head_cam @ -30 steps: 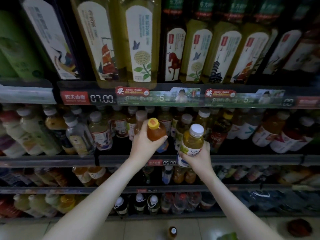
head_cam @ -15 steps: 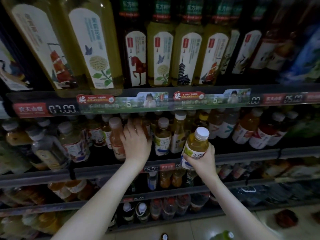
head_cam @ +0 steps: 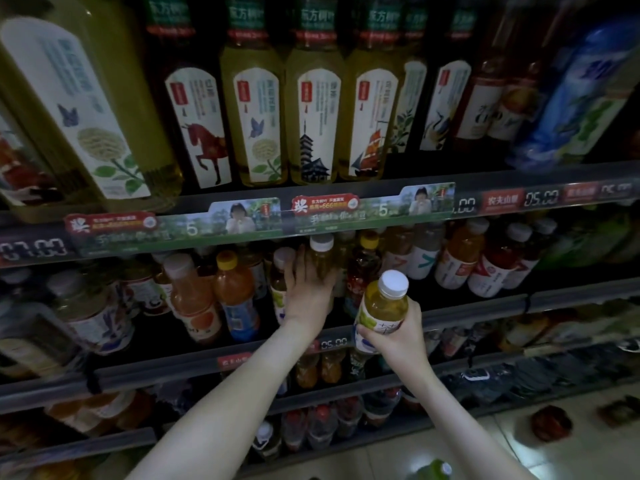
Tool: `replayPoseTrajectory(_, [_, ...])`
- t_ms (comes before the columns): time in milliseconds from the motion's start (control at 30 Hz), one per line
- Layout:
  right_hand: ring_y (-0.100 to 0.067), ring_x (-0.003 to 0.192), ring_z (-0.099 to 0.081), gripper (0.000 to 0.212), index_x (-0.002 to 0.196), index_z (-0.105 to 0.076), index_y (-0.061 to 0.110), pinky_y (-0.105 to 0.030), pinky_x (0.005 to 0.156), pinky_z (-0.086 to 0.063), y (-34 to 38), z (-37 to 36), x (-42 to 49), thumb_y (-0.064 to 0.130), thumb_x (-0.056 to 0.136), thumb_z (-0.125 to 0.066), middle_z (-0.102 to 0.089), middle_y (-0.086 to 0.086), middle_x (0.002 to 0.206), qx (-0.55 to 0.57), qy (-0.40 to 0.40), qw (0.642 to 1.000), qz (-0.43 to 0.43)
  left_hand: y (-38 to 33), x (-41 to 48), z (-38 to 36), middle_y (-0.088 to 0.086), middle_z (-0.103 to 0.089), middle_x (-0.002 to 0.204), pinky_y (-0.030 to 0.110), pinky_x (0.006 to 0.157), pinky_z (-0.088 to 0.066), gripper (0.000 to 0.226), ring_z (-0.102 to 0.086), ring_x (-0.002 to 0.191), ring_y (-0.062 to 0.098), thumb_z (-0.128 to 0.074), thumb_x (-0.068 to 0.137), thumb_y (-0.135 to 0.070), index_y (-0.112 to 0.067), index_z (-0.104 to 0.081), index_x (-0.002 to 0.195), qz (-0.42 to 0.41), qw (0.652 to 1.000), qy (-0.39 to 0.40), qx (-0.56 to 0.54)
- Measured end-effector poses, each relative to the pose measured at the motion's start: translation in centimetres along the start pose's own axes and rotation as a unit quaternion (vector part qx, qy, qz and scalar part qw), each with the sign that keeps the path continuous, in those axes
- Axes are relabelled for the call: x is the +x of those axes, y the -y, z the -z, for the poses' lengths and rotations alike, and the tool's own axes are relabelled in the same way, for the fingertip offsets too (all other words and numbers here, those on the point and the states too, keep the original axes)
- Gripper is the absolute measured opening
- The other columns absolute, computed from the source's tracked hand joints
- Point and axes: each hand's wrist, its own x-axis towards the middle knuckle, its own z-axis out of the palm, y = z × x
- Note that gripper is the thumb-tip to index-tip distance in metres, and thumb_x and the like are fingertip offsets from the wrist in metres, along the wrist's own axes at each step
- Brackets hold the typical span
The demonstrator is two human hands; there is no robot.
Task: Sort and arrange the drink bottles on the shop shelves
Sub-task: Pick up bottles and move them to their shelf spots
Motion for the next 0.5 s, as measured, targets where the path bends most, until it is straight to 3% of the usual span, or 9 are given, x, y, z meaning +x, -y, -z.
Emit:
replayPoseTrajectory(133, [-0.01,0.105,-0.052,0.074,0.102,-0.037,0.047,-0.025,0.089,-0.043,-0.2,0.1,-0.2,0.009,0.064,-0.088,-0.043,-0.002,0.119,0.004,-0.007,1.0,0.004,0.0,-1.3,0.1,0.027,-0.061,0.104,0.057,0.095,-0.042,0.045,-0.052,0.107,0.043,-0.085,0.062,-0.017,-0.022,-0.064,0.103,-0.004,0.996,-0.067,-0.056])
replayPoseTrajectory(200, [-0.007,0.103,-0.053,0.073,0.101,-0.038,0.047,-0.022,0.086,-0.043,-0.2,0.0,-0.3,0.009,0.063,-0.088,-0.045,-0.002,0.118,0.005,-0.01,1.0,-0.001,0.1,-3.1,0.2,0.025,-0.059,0.107,0.06,0.091,-0.046,0.046,-0.054,0.103,0.047,-0.08,0.072,-0.011,-0.021,-0.055,0.11,-0.013,0.988,-0.083,-0.13])
replayPoseTrajectory(300, [0.002,0.099,-0.051,0.072,0.099,-0.038,0.047,-0.015,0.082,-0.041,-0.1,-0.4,-0.3,0.01,0.063,-0.088,-0.044,-0.001,0.118,-0.002,-0.007,1.0,0.002,0.2,-5.7,0.4,0.032,-0.049,0.119,0.061,0.082,-0.052,0.034,-0.056,0.101,0.055,-0.074,0.074,0.004,-0.01,-0.062,0.104,-0.041,0.977,-0.057,-0.202])
replayPoseTrajectory(367, [-0.001,0.1,-0.051,0.074,0.099,-0.037,0.049,-0.019,0.085,-0.042,0.1,-0.7,-0.3,0.012,0.062,-0.089,-0.044,0.002,0.117,-0.007,-0.004,1.0,0.005,0.6,-6.5,0.6,0.031,-0.042,0.123,0.055,0.081,-0.054,0.042,-0.057,0.1,0.055,-0.068,0.074,0.009,-0.012,-0.06,0.109,-0.02,0.969,-0.058,-0.24])
replayPoseTrajectory(500, [-0.011,0.109,-0.051,0.075,0.106,-0.038,0.047,-0.028,0.092,-0.043,0.2,-1.2,-0.5,0.017,0.061,-0.09,-0.043,0.004,0.119,-0.004,0.0,1.0,0.003,1.6,-6.5,1.3,0.031,-0.043,0.121,0.045,0.068,-0.057,0.074,-0.056,0.097,0.051,-0.065,0.081,0.011,-0.03,-0.042,0.138,-0.027,0.963,-0.061,-0.262])
